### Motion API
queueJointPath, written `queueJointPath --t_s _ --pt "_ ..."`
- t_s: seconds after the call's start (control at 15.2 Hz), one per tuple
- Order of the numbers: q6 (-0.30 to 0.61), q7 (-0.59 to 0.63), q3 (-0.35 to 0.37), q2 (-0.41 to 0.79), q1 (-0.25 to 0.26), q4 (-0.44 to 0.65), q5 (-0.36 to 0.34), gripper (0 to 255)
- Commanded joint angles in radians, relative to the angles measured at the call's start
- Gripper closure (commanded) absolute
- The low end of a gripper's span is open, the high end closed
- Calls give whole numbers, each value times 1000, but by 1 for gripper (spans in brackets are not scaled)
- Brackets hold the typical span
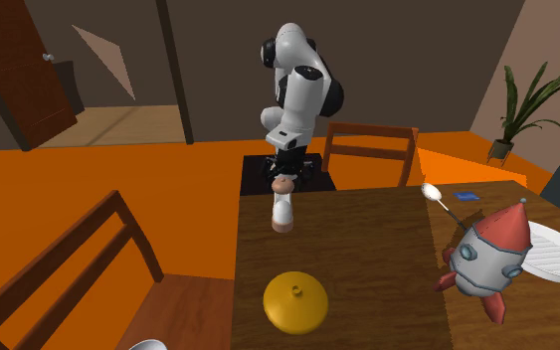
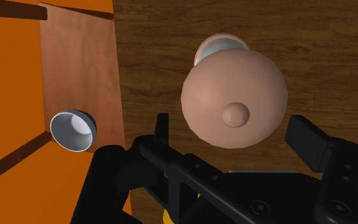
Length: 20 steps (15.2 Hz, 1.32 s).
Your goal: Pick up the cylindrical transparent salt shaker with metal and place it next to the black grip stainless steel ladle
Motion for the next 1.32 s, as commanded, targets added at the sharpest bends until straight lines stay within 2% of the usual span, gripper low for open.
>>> queueJointPath --t_s 0.0,0.13,0.2,0.79,1.25 --pt "1 0 0 0 0 -1 0 0" --pt "0 0 0 0 0 0 0 0" --pt "0 0 0 0 0 0 0 255" --pt "1 0 0 0 0 -1 0 255" --pt "-89 -14 1 -12 1 78 5 255"
